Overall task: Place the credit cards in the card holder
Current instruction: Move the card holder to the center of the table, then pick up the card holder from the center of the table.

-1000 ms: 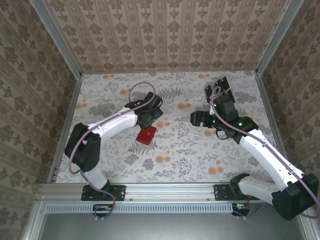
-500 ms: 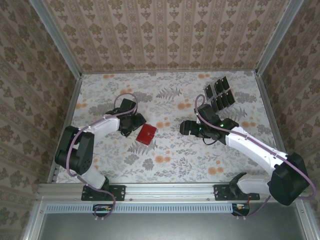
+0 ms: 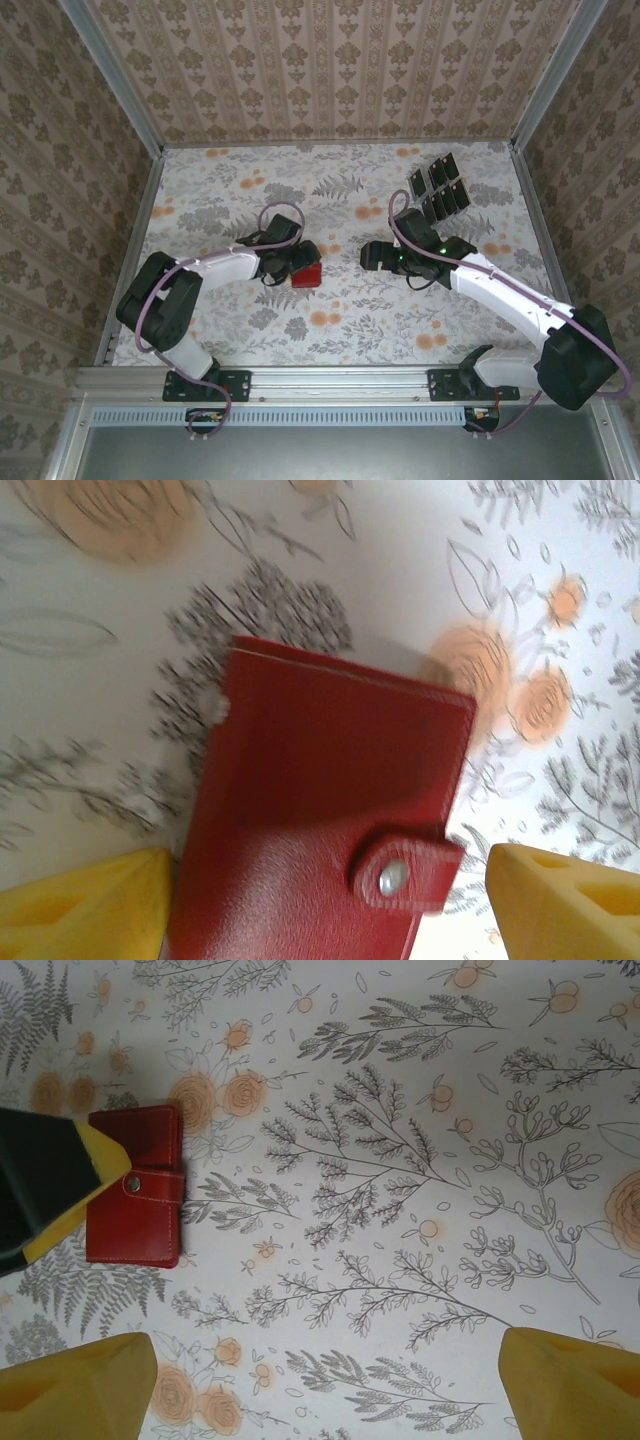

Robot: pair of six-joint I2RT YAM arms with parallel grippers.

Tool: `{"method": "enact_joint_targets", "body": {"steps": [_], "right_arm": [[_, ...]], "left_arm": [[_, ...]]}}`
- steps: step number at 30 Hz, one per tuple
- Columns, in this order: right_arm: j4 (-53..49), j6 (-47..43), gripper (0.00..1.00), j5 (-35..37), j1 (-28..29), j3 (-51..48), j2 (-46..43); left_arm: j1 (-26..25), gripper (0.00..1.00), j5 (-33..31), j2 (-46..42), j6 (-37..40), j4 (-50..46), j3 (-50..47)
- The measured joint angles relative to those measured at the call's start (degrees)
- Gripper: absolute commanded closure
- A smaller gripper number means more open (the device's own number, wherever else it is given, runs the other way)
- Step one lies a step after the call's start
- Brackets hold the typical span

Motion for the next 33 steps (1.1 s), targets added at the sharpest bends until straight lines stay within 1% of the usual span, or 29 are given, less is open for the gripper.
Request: {"method": "enact_joint_targets", "body": {"steps": [1,5,7,9,10,13,17,19,21,25,29,32,33], "right_arm": [[-0.22,-0.22,0.00,0.37,0.00,0.00,0.24],[-1.60,-1.25,0.00,1.62,0.00,0.07,0.98],[-1.92,-1.53,0.00,1.81,0.00,0.22,1.57],[-2.08,-1.97,0.00,1.81,0.00,0.85,2.43],[-2.10,-2.49,0.02,1.79,0.00,1.42,3.02],[-1.92,-4.63,0.10,1.53,0.57,3.74,5.86],[-2.21,-9.14,0.22,0.92,2.51,8.98,13.00],[-2.89,-12.24,0.24,0.59,4.17,12.79,17.81],[-3.76,-15.52,0.29,0.66,6.21,17.00,22.67],[-6.16,-21.00,0.33,1.86,10.10,25.49,31.71],[-8.76,-24.00,0.39,2.56,12.35,31.85,37.97],[-10.43,-25.51,0.45,3.63,13.25,36.06,41.48],[-10.86,-25.90,0.45,3.89,13.46,37.05,42.34]], "left_arm": [[-1.42,0.17,-0.20,-0.11,-1.11,0.48,-0.09],[-5.68,0.16,-0.57,-0.11,-3.91,2.14,0.11],[-6.08,0.15,-1.07,-0.28,-4.37,2.01,0.48],[-5.40,0.14,-2.10,-1.27,-4.48,1.31,0.55],[-4.70,0.14,-2.67,-2.23,-4.48,0.66,0.55],[-1.05,0.14,-3.82,-6.16,-4.28,-1.33,0.50],[6.05,0.14,-4.20,-10.67,-3.37,-3.34,0.24],[9.42,0.13,-4.37,-12.09,-2.45,-4.81,0.04],[12.55,0.13,-4.33,-13.31,-1.42,-6.27,-0.35],[18.56,0.13,-3.89,-15.39,0.52,-8.85,-1.01],[22.45,0.12,-2.62,-17.05,1.90,-9.75,-2.40],[24.13,0.12,-1.75,-17.46,2.69,-10.32,-3.21],[24.41,0.12,-1.51,-17.53,2.91,-10.45,-3.43]]}}
